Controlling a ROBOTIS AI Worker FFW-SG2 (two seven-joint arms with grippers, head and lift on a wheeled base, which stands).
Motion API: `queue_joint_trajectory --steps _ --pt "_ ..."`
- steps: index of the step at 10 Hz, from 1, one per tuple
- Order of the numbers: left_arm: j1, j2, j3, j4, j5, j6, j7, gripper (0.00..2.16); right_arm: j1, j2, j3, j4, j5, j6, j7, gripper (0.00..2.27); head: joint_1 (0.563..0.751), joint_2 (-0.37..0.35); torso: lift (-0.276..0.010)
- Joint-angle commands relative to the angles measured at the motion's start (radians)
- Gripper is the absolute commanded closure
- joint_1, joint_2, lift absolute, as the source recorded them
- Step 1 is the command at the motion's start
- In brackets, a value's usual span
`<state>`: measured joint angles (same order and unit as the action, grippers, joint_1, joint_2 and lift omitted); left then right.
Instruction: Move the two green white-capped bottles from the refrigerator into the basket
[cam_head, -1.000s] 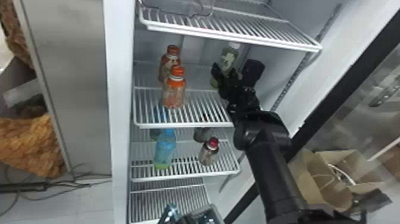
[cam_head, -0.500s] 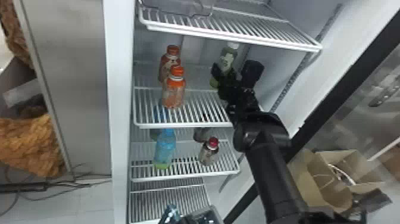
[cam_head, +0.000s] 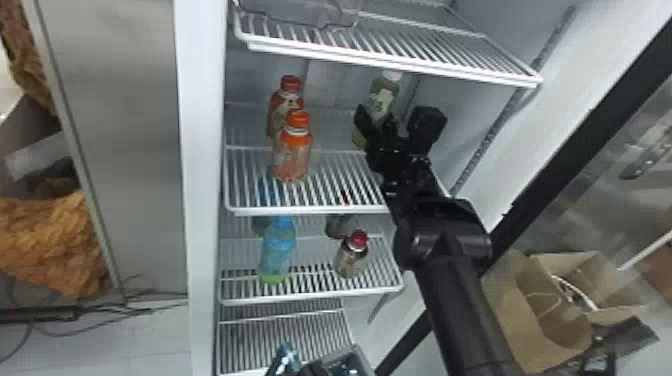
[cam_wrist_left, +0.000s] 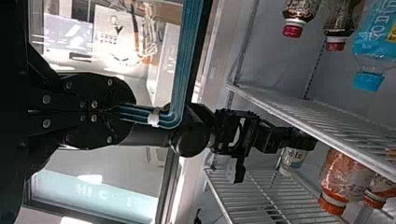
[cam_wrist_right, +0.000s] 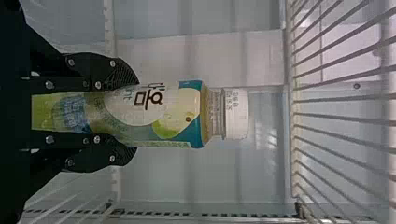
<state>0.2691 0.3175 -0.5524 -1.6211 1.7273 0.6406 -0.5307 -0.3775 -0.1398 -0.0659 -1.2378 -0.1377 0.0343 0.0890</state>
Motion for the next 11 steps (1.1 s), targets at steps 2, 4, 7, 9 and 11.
queue_joint_trajectory --steps 2,4,7,9,11 --pt "0.003 0.000 0.002 0.000 0.002 0.000 0.000 1.21 0.053 0.000 -0.014 -0.074 0.010 0.005 0.000 1.03 0.695 -0.350 -0.004" --pt "0.003 0.000 0.004 0.000 0.002 0.000 0.000 1.21 0.100 -0.006 -0.026 -0.138 0.014 0.037 0.006 1.03 0.695 -0.350 -0.004" --pt "0.006 -0.002 0.006 0.000 0.000 0.000 0.000 1.21 0.191 -0.024 -0.050 -0.273 0.014 0.088 0.043 1.03 0.695 -0.350 -0.004" --pt "0.008 -0.002 0.008 0.000 0.000 0.000 -0.002 1.21 0.262 -0.027 -0.060 -0.376 -0.004 0.118 0.057 1.03 0.695 -0.350 -0.004" --pt "0.008 -0.002 0.008 0.000 0.000 0.000 -0.002 1.21 0.348 -0.027 -0.076 -0.501 -0.026 0.162 0.072 1.03 0.695 -0.350 -0.004"
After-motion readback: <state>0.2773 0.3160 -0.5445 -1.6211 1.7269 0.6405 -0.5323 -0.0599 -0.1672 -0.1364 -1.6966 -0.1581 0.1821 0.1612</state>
